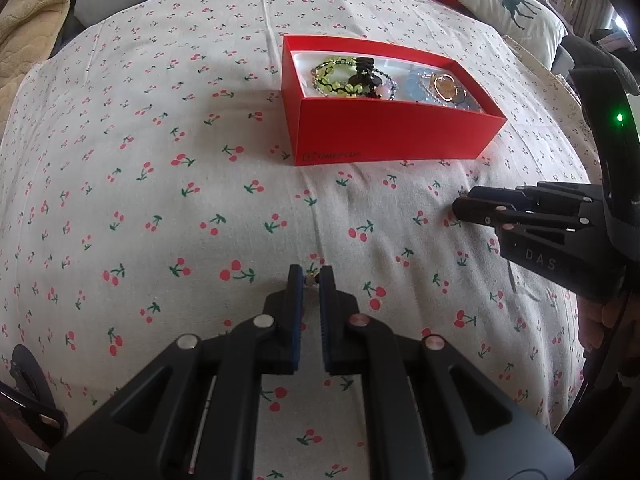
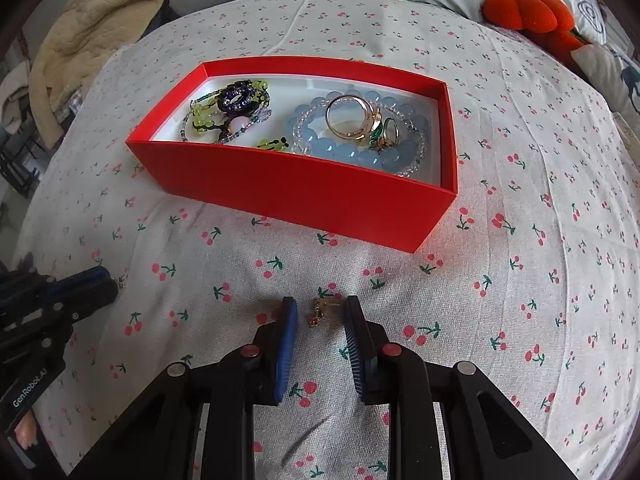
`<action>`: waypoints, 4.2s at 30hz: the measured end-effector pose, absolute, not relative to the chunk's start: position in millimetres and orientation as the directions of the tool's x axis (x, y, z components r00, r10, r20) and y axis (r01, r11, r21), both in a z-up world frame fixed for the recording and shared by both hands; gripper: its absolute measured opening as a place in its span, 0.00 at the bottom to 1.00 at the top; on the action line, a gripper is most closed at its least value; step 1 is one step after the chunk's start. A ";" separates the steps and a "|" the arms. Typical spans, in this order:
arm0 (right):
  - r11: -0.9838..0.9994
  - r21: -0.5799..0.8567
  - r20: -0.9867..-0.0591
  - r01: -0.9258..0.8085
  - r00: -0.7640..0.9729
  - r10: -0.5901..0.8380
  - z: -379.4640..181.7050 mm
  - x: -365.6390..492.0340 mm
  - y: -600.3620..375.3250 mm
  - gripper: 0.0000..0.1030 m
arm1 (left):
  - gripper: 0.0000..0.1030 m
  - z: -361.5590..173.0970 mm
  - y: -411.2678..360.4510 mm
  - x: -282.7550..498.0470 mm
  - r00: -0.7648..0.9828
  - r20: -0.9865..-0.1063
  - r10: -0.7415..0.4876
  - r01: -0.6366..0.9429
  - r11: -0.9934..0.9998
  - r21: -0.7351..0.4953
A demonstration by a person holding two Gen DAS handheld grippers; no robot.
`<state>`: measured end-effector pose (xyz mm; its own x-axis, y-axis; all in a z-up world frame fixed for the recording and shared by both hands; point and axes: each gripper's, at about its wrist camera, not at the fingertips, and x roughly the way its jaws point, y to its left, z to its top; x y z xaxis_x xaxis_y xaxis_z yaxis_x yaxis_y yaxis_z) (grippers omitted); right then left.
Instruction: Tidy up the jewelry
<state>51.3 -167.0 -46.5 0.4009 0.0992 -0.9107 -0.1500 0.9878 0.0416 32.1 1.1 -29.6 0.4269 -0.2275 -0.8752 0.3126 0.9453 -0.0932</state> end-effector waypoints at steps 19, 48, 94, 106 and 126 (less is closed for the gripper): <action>0.991 0.114 -0.905 -0.076 0.404 0.135 -22.3 49.1 -206.2 0.11 | 0.09 -18.5 0.4 34.1 0.451 -0.861 -0.236 0.288 0.951 -0.110; 0.973 0.223 -0.798 -0.059 0.562 0.217 59.4 58.6 -216.1 0.11 | 0.09 45.1 -27.5 70.4 0.591 -0.745 -0.310 0.282 0.944 -0.169; 0.970 0.191 -0.812 -0.148 0.532 0.241 26.6 130.6 -169.5 0.12 | 0.62 21.7 -8.4 91.0 0.585 -0.792 -0.175 0.176 0.981 -0.086; 0.980 0.139 -0.814 -0.139 0.548 0.193 41.1 107.5 -171.1 0.73 | 0.98 16.1 -0.7 74.2 0.554 -0.827 -0.096 0.117 0.992 -0.037; 1.000 0.023 -0.870 0.013 0.493 0.014 30.4 16.2 -193.9 0.89 | 0.99 10.8 6.9 13.7 0.510 -0.860 -0.013 0.084 0.996 0.034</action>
<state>16.2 -193.9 30.4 0.4925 0.0138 -0.8702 0.0127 0.9997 0.0231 13.7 6.9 10.8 0.5098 -0.0132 -0.8602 0.0839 0.9959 0.0345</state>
